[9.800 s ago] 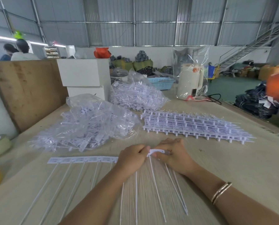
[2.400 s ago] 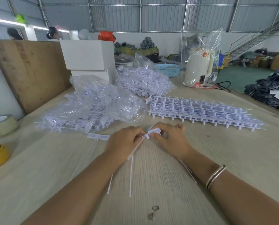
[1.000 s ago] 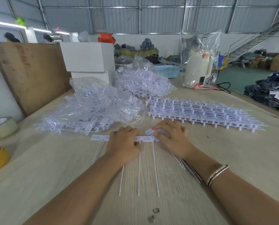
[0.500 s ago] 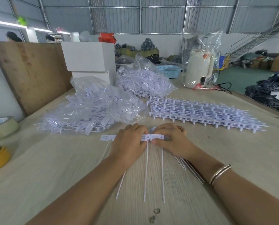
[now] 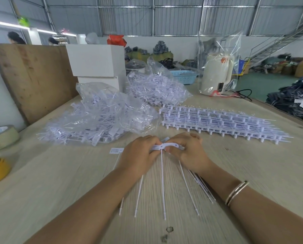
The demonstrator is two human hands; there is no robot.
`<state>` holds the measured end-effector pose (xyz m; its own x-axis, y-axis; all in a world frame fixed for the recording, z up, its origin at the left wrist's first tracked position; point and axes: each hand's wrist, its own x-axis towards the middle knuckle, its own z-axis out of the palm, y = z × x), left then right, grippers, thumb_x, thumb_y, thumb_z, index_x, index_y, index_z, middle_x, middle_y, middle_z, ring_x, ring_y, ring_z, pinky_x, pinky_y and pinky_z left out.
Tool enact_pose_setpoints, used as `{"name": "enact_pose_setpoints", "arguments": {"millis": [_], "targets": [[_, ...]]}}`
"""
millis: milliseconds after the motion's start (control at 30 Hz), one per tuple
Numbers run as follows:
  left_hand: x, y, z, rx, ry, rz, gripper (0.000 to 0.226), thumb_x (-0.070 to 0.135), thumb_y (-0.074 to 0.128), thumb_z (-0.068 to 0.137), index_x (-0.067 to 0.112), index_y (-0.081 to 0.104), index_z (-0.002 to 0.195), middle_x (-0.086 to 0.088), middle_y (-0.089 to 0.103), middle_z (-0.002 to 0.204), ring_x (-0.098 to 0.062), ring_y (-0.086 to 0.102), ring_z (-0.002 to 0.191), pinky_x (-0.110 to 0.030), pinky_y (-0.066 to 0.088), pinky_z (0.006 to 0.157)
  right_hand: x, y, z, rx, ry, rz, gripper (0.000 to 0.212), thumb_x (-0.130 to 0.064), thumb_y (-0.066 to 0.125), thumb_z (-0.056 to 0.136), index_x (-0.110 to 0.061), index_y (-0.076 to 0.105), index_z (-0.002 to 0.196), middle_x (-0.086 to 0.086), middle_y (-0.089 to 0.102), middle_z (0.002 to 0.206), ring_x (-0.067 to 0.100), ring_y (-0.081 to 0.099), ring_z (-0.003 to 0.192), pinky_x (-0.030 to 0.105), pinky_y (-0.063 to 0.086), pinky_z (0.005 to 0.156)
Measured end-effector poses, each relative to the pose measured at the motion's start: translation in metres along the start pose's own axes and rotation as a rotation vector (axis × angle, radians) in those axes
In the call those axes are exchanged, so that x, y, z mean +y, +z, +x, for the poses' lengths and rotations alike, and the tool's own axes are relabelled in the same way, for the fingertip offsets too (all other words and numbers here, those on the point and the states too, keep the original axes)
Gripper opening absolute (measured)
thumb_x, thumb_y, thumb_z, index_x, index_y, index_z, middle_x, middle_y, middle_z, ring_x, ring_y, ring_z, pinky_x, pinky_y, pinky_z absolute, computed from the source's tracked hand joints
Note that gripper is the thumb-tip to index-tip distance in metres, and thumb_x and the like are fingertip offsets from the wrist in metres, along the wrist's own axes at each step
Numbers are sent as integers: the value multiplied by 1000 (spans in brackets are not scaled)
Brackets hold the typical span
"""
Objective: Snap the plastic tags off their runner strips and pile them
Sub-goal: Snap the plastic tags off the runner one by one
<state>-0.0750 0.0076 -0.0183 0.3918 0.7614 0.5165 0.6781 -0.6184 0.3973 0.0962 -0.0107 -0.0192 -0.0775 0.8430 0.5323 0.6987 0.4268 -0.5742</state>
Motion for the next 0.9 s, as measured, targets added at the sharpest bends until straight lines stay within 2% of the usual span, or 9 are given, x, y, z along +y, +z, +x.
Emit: {"name": "enact_pose_setpoints", "arguments": {"millis": [133,233,333,467,600,667,733,833,900], "targets": [[-2,1,1,2,-68,-153,12,30,67,85,21,71,91,6,68,80,-14,62,78,-31,45,68,1,0,0,13,-89,-84,14,-22,61,86,-24,74,79,-7,70,81,10,58,90,49,20,102],[-2,1,1,23,-63,-203,8,30,69,84,22,69,84,9,63,70,-11,59,69,-34,48,65,1,-2,0,7,-98,-75,22,-38,51,85,-30,69,75,-13,64,74,0,55,80,38,17,97],[-3,2,0,43,-16,-169,8,30,69,84,22,66,84,12,58,67,-8,55,65,-31,45,61,2,-1,0,-48,-47,-23,17,-27,59,90,-27,67,75,0,68,75,9,58,78,36,22,96],[-4,3,0,2,24,-202,9,28,63,88,21,63,94,7,69,80,-11,64,73,-34,51,68,-2,-7,1,-110,36,417,17,-3,61,88,-14,73,87,5,69,74,9,60,66,24,47,70],[-2,1,1,37,-7,-336,6,27,62,90,25,56,89,15,65,74,4,57,64,-13,42,61,1,-9,4,-74,173,670,18,-2,60,87,-15,73,82,3,69,70,11,62,59,21,52,63],[-3,2,0,10,-3,-293,8,28,62,89,25,55,89,9,66,79,-5,60,72,-26,49,67,5,-10,6,-44,183,600,16,-4,59,89,-14,71,83,-3,68,70,9,62,63,21,50,65],[-2,4,-1,-23,19,-168,9,30,62,88,24,57,92,7,64,85,-12,59,81,-39,49,73,11,-10,7,-32,166,372,11,-7,59,90,-11,69,88,0,68,81,12,62,73,25,48,69],[-2,6,-1,-16,6,-131,10,26,64,85,24,58,92,11,60,87,-8,55,84,-38,49,74,19,-5,10,-18,163,62,13,-14,61,90,-6,70,94,12,65,97,23,59,89,36,45,83],[-2,7,-1,-39,-40,-128,15,24,63,84,26,54,96,12,58,92,-7,54,89,-34,49,78,23,-2,11,-53,197,-125,15,-20,62,88,-11,71,96,9,62,106,23,54,101,42,40,93]]}}
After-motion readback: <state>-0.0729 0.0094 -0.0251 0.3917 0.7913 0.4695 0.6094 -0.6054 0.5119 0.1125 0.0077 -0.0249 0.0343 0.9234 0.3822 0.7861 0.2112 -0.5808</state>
